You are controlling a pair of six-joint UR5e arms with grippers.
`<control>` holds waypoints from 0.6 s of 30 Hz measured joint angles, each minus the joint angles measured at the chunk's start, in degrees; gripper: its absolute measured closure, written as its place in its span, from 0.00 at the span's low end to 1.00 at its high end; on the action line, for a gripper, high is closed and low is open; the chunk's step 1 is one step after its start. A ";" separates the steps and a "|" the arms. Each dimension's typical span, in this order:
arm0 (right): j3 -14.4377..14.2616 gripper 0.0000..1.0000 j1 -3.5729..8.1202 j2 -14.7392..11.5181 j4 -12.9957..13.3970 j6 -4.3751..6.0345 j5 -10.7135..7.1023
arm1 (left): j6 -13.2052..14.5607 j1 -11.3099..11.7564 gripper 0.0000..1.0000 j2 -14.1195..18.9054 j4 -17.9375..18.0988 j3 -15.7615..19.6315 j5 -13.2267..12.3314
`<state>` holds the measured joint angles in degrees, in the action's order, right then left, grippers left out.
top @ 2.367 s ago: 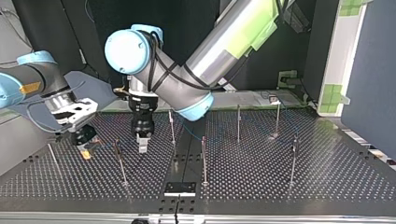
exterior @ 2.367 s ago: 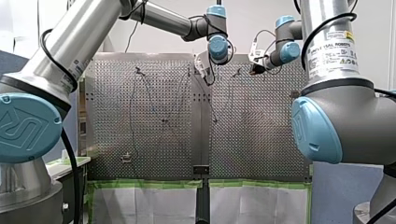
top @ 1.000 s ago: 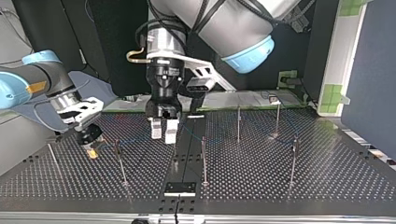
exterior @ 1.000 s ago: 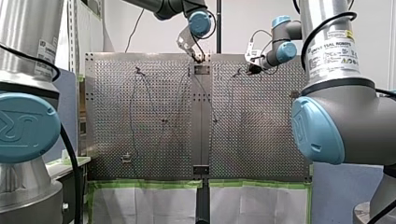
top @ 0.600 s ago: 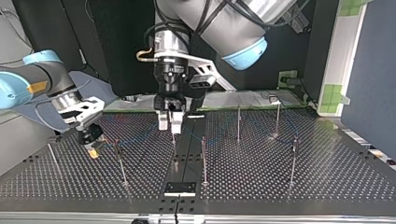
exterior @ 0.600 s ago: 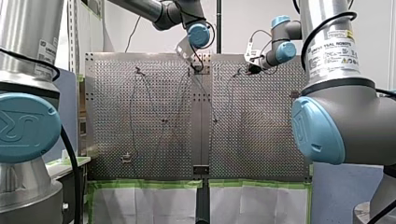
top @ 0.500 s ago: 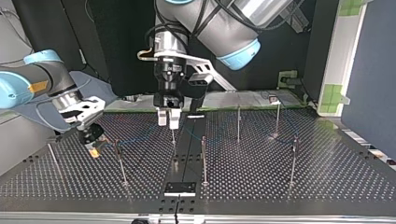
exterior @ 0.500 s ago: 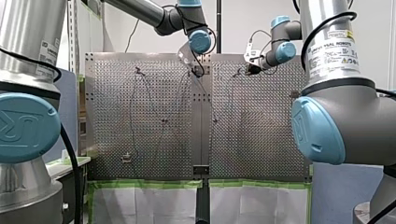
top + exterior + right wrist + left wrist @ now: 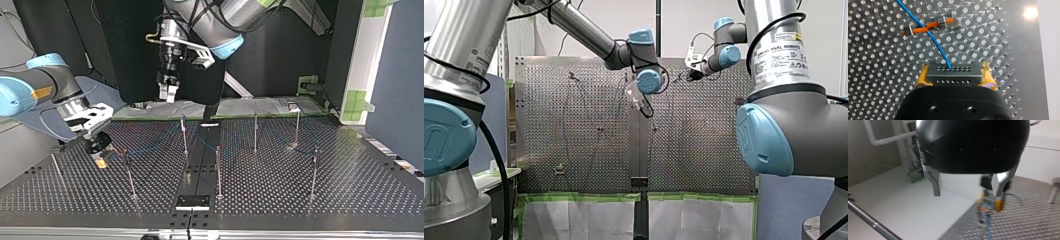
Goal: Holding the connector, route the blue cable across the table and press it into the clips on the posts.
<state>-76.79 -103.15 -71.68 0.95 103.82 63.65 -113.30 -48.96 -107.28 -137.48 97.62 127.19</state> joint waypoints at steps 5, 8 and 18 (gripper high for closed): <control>-0.05 1.00 -0.04 0.06 0.02 0.00 0.00 | 0.01 -0.09 0.00 -2.33 2.32 2.32 -0.06; -0.09 1.00 -0.06 0.08 0.02 -0.03 0.00 | 0.01 0.32 0.00 -3.76 3.75 3.75 -0.09; -0.36 1.00 -0.08 0.16 0.03 -0.02 -0.01 | 0.05 3.84 0.00 -8.67 8.68 8.66 0.14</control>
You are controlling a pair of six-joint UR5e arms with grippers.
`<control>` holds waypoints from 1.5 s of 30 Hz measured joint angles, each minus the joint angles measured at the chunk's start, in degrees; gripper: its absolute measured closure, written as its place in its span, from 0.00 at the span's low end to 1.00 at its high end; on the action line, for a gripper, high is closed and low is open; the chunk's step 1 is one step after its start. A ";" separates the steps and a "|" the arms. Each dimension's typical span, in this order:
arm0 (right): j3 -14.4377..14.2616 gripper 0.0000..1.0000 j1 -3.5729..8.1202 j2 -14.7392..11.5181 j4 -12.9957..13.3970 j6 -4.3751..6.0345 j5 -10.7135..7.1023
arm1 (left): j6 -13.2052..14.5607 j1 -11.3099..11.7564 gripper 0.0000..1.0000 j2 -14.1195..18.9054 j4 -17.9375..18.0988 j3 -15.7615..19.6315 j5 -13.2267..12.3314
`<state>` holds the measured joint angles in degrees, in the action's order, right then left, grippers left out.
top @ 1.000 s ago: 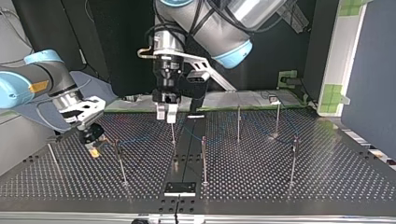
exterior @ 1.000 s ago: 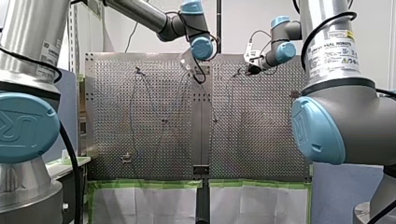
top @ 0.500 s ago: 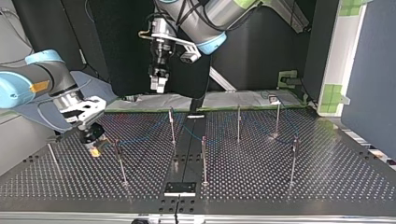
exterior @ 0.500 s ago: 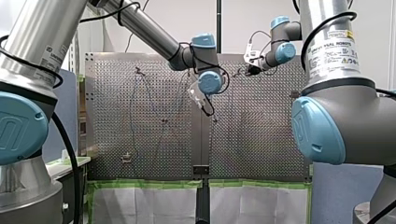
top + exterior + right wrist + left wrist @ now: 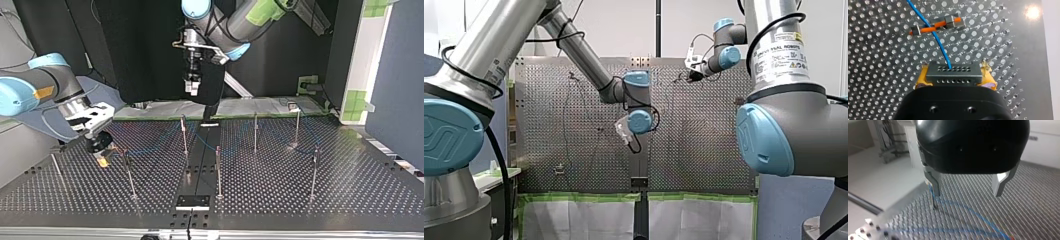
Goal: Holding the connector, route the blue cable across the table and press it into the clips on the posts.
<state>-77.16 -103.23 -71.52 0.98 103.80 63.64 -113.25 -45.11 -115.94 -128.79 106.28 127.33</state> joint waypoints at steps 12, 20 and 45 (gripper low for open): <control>-0.02 1.00 0.11 0.07 0.00 -0.07 0.47 | 0.05 1.37 0.00 -5.84 5.83 5.85 -0.10; -0.03 1.00 0.45 0.14 -0.02 -0.07 0.55 | 0.05 1.75 0.00 -10.79 10.79 10.79 -0.16; 0.02 1.00 1.31 0.10 -0.09 -0.08 0.88 | 0.05 2.55 0.00 -15.04 19.13 19.13 -0.20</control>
